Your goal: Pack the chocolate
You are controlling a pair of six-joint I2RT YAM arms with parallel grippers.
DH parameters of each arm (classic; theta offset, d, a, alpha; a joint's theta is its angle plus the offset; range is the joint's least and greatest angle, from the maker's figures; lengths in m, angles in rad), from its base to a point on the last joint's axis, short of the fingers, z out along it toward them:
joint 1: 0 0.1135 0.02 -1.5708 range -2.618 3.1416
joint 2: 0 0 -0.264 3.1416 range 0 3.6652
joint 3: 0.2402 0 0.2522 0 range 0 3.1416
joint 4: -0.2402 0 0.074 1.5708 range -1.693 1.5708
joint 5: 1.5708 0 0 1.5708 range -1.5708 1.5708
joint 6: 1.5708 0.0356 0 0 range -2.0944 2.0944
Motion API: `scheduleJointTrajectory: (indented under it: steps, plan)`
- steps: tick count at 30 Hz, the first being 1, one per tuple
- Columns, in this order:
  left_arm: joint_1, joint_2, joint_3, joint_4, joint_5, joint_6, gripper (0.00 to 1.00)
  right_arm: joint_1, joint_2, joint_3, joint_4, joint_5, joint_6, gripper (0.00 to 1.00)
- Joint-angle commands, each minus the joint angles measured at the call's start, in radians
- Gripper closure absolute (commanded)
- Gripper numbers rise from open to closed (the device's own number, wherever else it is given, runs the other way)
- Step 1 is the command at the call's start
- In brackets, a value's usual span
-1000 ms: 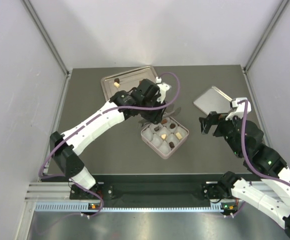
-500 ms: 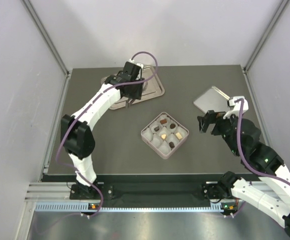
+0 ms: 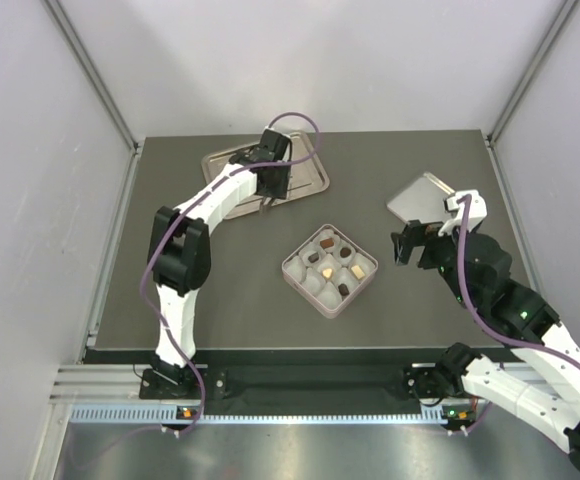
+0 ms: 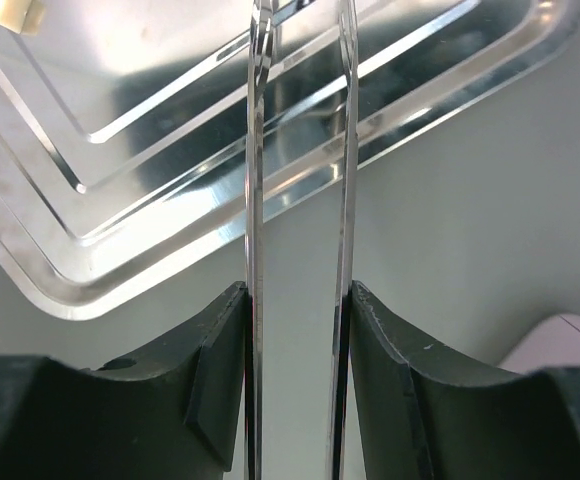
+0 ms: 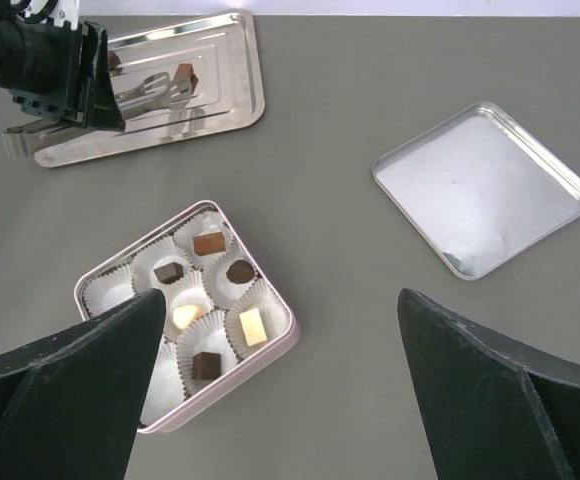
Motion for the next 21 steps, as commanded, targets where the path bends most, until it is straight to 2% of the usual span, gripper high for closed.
scheduleJointTrajectory:
  steps: [1,14,21]
  plan:
    - [0.017,0.013,0.049,0.070,-0.038,-0.013,0.53,-0.010,0.012,-0.002,0.063,0.023,-0.029,0.00]
    - [0.046,0.156,0.155,0.072,-0.004,0.014,0.52,-0.012,0.052,-0.002,0.095,0.037,-0.060,0.00]
    - [0.050,0.174,0.182,0.063,0.005,0.017,0.55,-0.010,0.063,-0.002,0.106,0.041,-0.069,0.00]
